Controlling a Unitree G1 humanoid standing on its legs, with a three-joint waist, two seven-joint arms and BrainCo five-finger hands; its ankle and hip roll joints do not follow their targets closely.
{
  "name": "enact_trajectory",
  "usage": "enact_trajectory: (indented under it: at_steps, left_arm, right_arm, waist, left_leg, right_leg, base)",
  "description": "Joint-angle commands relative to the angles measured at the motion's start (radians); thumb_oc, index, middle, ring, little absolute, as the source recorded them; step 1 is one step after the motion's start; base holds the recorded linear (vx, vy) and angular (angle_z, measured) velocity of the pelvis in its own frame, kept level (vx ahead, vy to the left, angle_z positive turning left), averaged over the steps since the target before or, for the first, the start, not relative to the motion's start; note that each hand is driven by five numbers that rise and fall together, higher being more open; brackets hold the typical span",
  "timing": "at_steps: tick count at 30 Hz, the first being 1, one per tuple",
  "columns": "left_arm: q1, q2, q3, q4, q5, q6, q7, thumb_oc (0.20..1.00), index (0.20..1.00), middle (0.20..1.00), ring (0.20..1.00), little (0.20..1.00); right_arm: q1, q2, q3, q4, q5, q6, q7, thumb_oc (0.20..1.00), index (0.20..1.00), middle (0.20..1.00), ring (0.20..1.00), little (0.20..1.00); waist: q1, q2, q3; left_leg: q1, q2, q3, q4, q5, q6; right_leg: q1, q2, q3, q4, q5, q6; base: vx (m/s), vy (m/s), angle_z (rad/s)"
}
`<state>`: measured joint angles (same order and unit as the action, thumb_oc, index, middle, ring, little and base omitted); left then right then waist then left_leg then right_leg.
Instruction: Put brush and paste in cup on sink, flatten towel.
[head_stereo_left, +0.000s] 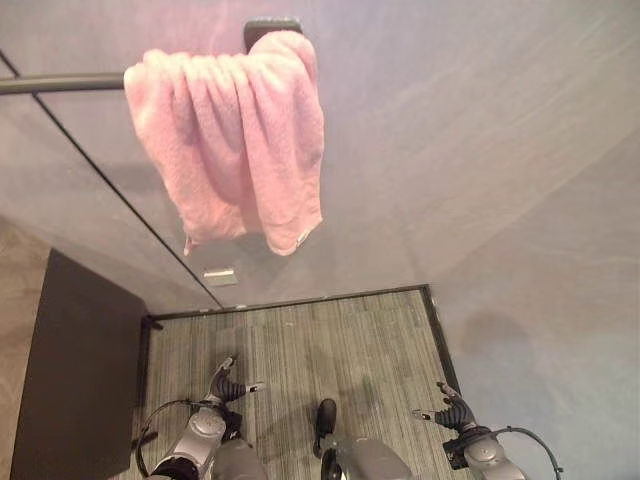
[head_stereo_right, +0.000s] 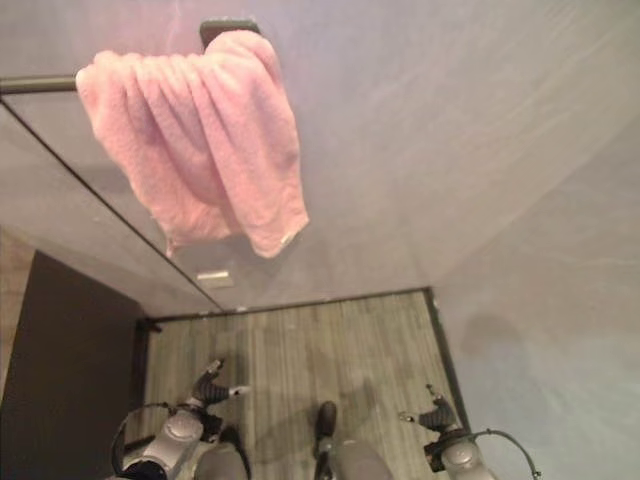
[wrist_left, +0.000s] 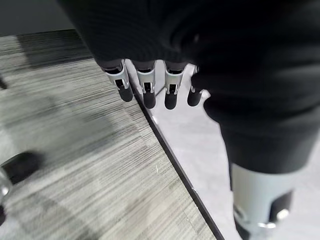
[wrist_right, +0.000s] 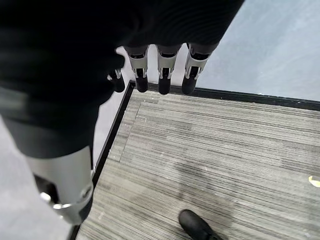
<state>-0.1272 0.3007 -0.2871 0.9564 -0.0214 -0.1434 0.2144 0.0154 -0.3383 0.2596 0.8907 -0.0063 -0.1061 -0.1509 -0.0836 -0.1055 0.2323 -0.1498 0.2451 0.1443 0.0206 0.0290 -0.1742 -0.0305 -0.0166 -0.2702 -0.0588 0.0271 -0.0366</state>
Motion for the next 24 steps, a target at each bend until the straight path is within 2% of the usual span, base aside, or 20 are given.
enact_trajectory:
  at_steps: [1, 2, 3, 6, 8, 10, 13, 15, 18, 21, 23, 24]
  left_arm:
    - [-0.006, 0.044, -0.004, -0.019, 0.011, -0.031, 0.020, 1.000, 1.000, 1.000, 1.000, 1.000]
    - [-0.005, 0.049, -0.010, -0.014, 0.023, -0.031, 0.016, 1.000, 1.000, 1.000, 1.000, 1.000]
    - [-0.005, 0.049, -0.010, -0.014, 0.023, -0.031, 0.016, 1.000, 1.000, 1.000, 1.000, 1.000]
    - [0.014, 0.060, -0.022, 0.006, 0.068, -0.033, 0.007, 1.000, 1.000, 1.000, 1.000, 1.000]
    - [0.016, 0.060, -0.023, 0.011, 0.075, -0.035, 0.010, 1.000, 1.000, 1.000, 1.000, 1.000]
    - [0.022, 0.056, -0.024, 0.012, 0.081, -0.038, 0.026, 1.000, 1.000, 1.000, 1.000, 1.000]
    - [0.032, 0.048, -0.009, 0.018, 0.073, -0.038, 0.035, 1.000, 1.000, 1.000, 1.000, 1.000]
    - [0.040, 0.043, -0.001, 0.025, 0.062, -0.040, 0.033, 1.000, 1.000, 1.000, 1.000, 1.000]
    - [0.057, 0.046, -0.004, 0.015, 0.078, -0.049, 0.044, 1.000, 1.000, 1.000, 1.000, 1.000]
    - [0.069, 0.055, 0.004, 0.000, 0.077, -0.054, 0.062, 1.000, 1.000, 1.000, 1.000, 1.000]
    - [0.071, 0.059, 0.001, -0.017, 0.079, -0.054, 0.066, 1.000, 1.000, 1.000, 1.000, 1.000]
    - [0.081, 0.065, 0.008, -0.054, 0.069, -0.056, 0.067, 1.000, 1.000, 1.000, 1.000, 1.000]
  right_arm:
    - [0.009, -0.042, -0.010, 0.010, -0.008, -0.020, -0.021, 1.000, 1.000, 1.000, 1.000, 1.000]
    - [-0.004, -0.039, -0.013, 0.014, -0.002, -0.019, -0.023, 1.000, 1.000, 1.000, 1.000, 1.000]
    - [-0.004, -0.039, -0.013, 0.014, -0.002, -0.019, -0.023, 1.000, 1.000, 1.000, 1.000, 1.000]
    - [-0.019, -0.005, -0.029, 0.012, 0.003, -0.017, -0.026, 1.000, 1.000, 1.000, 1.000, 1.000]
    - [-0.023, -0.001, -0.019, 0.003, -0.017, -0.017, -0.031, 1.000, 1.000, 1.000, 1.000, 1.000]
    - [-0.038, -0.001, 0.010, -0.023, -0.087, -0.020, -0.064, 1.000, 1.000, 1.000, 1.000, 1.000]
    - [-0.033, 0.003, 0.016, -0.048, -0.095, -0.022, -0.067, 1.000, 1.000, 1.000, 1.000, 1.000]
    - [-0.036, 0.009, 0.022, -0.052, -0.101, -0.027, -0.071, 1.000, 1.000, 1.000, 1.000, 1.000]
    - [-0.024, 0.005, 0.028, -0.096, -0.102, -0.040, -0.079, 1.000, 1.000, 1.000, 1.000, 1.000]
    - [-0.036, 0.001, 0.054, -0.111, -0.122, -0.041, -0.075, 1.000, 1.000, 1.000, 1.000, 1.000]
    - [-0.046, 0.007, 0.062, -0.095, -0.123, -0.036, -0.076, 1.000, 1.000, 1.000, 1.000, 1.000]
    - [-0.058, 0.000, 0.069, -0.092, -0.110, -0.037, -0.067, 1.000, 1.000, 1.000, 1.000, 1.000]
  waist:
    - [0.002, 0.050, -0.039]
    - [0.001, 0.051, -0.039]
    - [0.001, 0.051, -0.039]
    - [-0.016, 0.057, -0.052]
    - [-0.015, 0.056, -0.053]
    - [-0.011, 0.059, -0.045]
    - [-0.010, 0.064, -0.041]
    - [-0.014, 0.069, -0.034]
    - [-0.019, 0.065, -0.043]
    - [0.002, 0.044, -0.048]
    - [0.008, 0.036, -0.046]
    - [0.027, 0.015, -0.053]
  left_leg:
    - [0.008, -0.009, 0.009, 0.011, 0.094, 0.033]
    - [0.013, -0.028, 0.002, 0.040, 0.071, 0.044]
    - [0.012, -0.028, 0.002, 0.041, 0.071, 0.044]
    - [0.059, -0.103, 0.060, 0.049, 0.001, 0.098]
    - [0.065, -0.116, 0.075, 0.047, -0.007, 0.108]
    - [0.082, -0.149, 0.092, 0.038, -0.025, 0.137]
    - [0.104, -0.162, 0.099, 0.017, -0.029, 0.154]
    - [0.110, -0.168, 0.088, 0.015, -0.032, 0.162]
    - [0.118, -0.176, 0.075, 0.005, -0.034, 0.159]
    - [0.110, -0.154, 0.052, 0.007, -0.039, 0.144]
    - [0.103, -0.149, 0.048, 0.024, -0.039, 0.141]
    - [0.089, -0.148, 0.039, 0.035, -0.036, 0.130]
  right_leg:
    - [0.012, -0.119, 0.054, 0.145, -0.075, 0.182]
    - [0.007, -0.131, 0.072, 0.172, -0.071, 0.185]
    - [0.007, -0.131, 0.072, 0.172, -0.071, 0.185]
    - [-0.017, -0.192, 0.137, 0.243, -0.017, 0.218]
    - [-0.028, -0.202, 0.144, 0.259, 0.001, 0.226]
    - [-0.058, -0.230, 0.155, 0.316, 0.065, 0.240]
    - [-0.074, -0.233, 0.153, 0.372, 0.088, 0.239]
    - [-0.096, -0.204, 0.165, 0.425, 0.082, 0.233]
    - [-0.091, -0.181, 0.191, 0.345, 0.068, 0.231]
    - [-0.097, -0.213, 0.154, 0.199, 0.088, 0.242]
    - [-0.083, -0.220, 0.132, 0.191, 0.097, 0.248]
    - [-0.047, -0.230, 0.117, 0.142, 0.096, 0.251]
  base:
    - [0.23, 0.415, -0.53]
    - [0.10, 0.216, -0.40]
    - [0.15, 0.353, -0.34]
    - [0.15, 0.469, -0.11]
    - [0.06, 0.307, -0.32]
    - [0.04, 0.270, -0.25]
    - [0.03, 0.189, -0.05]
    - [0.03, 0.168, 0.01]
    - [0.05, 0.030, 0.03]
    - [0.03, -0.169, 0.02]
    - [0.01, -0.134, 0.23]
    - [0.01, -0.165, 0.44]
